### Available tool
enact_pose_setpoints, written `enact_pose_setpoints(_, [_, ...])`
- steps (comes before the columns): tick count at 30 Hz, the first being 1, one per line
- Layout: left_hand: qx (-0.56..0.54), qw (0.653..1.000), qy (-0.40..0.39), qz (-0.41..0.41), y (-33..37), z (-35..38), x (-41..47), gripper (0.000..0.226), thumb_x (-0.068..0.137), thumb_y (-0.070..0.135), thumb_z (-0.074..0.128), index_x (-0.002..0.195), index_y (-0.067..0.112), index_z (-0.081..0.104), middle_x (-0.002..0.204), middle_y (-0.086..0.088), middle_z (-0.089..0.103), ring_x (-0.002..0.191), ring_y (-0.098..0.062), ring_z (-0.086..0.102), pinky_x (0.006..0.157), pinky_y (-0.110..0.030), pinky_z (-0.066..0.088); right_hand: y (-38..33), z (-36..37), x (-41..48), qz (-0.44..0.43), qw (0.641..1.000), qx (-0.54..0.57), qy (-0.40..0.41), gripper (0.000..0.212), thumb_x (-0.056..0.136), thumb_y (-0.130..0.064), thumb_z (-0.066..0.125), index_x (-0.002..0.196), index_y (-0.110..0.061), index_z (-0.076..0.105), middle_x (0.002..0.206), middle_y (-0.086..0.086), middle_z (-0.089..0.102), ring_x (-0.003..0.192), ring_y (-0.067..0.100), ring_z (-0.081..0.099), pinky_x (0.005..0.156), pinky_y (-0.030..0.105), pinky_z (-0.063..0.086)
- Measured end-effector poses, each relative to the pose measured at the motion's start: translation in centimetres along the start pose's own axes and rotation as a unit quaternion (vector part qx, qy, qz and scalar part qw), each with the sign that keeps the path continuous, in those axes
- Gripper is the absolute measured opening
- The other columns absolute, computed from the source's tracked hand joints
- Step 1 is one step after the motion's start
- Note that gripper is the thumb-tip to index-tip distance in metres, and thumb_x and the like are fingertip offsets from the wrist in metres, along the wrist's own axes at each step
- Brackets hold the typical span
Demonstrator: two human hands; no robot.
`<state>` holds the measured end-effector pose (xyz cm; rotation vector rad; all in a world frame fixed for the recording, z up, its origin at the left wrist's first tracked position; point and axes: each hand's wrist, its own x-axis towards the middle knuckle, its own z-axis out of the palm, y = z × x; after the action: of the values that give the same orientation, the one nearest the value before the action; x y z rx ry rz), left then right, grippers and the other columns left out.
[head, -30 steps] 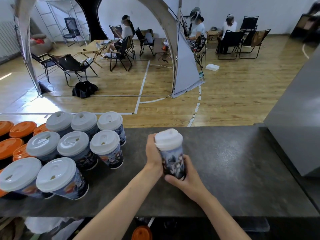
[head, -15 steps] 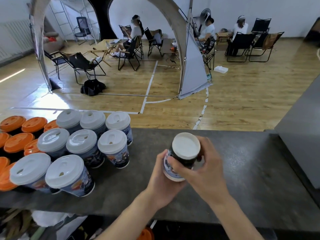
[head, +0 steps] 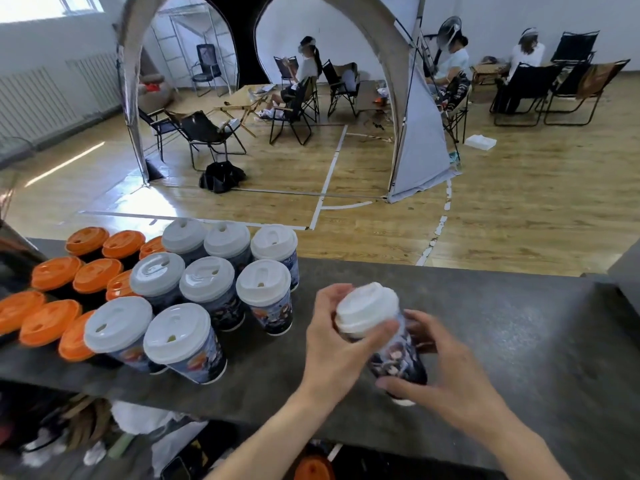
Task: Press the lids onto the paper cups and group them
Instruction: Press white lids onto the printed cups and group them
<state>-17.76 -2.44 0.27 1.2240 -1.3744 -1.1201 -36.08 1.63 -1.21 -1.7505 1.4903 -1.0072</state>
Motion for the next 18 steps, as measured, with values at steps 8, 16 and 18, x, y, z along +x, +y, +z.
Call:
enact_pose_setpoints(8, [0.524,0.816,0.128,0.206,2.4,-5.3,3.6,0.068,0.095,0.062,0.056,0.142,0.012,0.050,0.153,-0.012,0.044,0.148,-0.032,0.035,0.126,-0.050,0.012,4.1,-0.3,-0.4,0.065,0.991,0.040,0.109,0.075,0.058,-0.035,0.101,0.107,-0.065,0.052,0.104,-0.039,0.068,0.093,-0.016,0.066,0.072,0.000,0.045])
enact_pose_setpoints(16, [0.639,0.740,0.113,0.178,-0.6,-8.7,5.6,0.079,0.057,0.024,0.098,0.117,-0.007,0.056,0.114,-0.035,0.057,0.118,-0.055,0.048,0.123,-0.060,-0.001,12.0,-9.7,1.9,0.158,0.926,-0.028,0.341,0.075,0.068,-0.018,0.097,0.128,-0.014,0.052,0.119,-0.003,0.063,0.106,0.011,0.062,0.088,0.020,0.048])
enact_pose_setpoints(18, [0.625,0.745,0.118,0.203,-1.2,-8.7,5.8,0.077,0.054,0.015,0.099,0.115,-0.005,0.056,0.111,-0.034,0.052,0.109,-0.053,0.048,0.121,-0.065,0.008,13.9,-13.1,2.5,0.161,0.903,-0.068,0.392,0.079,0.069,-0.013,0.097,0.133,-0.002,0.052,0.128,0.010,0.063,0.119,0.022,0.060,0.097,0.029,0.043])
